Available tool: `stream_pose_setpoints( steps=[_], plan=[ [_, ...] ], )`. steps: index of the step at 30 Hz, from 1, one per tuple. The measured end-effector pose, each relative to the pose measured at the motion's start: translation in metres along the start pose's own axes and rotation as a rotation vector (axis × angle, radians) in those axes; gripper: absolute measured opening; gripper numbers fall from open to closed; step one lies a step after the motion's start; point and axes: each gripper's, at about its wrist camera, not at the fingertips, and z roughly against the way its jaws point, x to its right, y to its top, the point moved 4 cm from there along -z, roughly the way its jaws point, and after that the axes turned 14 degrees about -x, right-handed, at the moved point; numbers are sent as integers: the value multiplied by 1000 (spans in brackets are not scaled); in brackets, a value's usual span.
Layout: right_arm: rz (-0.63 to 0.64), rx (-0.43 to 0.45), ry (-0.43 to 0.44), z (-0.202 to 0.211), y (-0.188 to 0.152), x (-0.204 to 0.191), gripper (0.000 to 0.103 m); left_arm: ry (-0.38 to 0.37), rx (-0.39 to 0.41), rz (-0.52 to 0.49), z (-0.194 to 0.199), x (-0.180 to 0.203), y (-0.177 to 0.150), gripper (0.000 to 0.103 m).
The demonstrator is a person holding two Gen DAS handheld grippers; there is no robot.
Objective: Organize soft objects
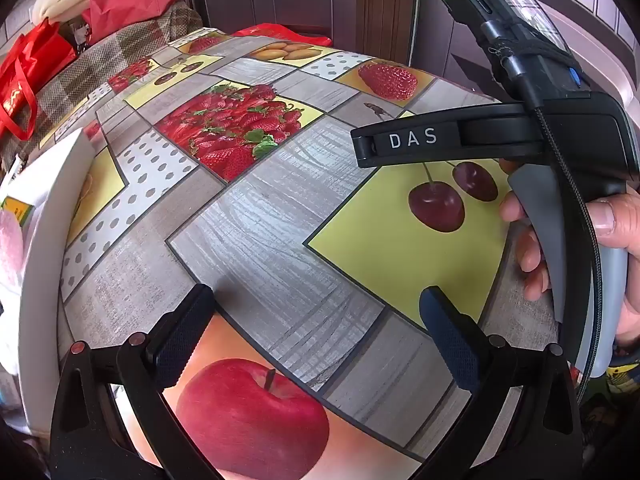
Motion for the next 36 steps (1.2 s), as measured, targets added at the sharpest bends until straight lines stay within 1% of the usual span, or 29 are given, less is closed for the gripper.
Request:
stream_pose_setpoints(
  steps=[36],
  plan=[
    [1, 2, 11, 0, 0, -2, 103, 0, -1, 0, 0, 0, 0, 102]
  ],
)
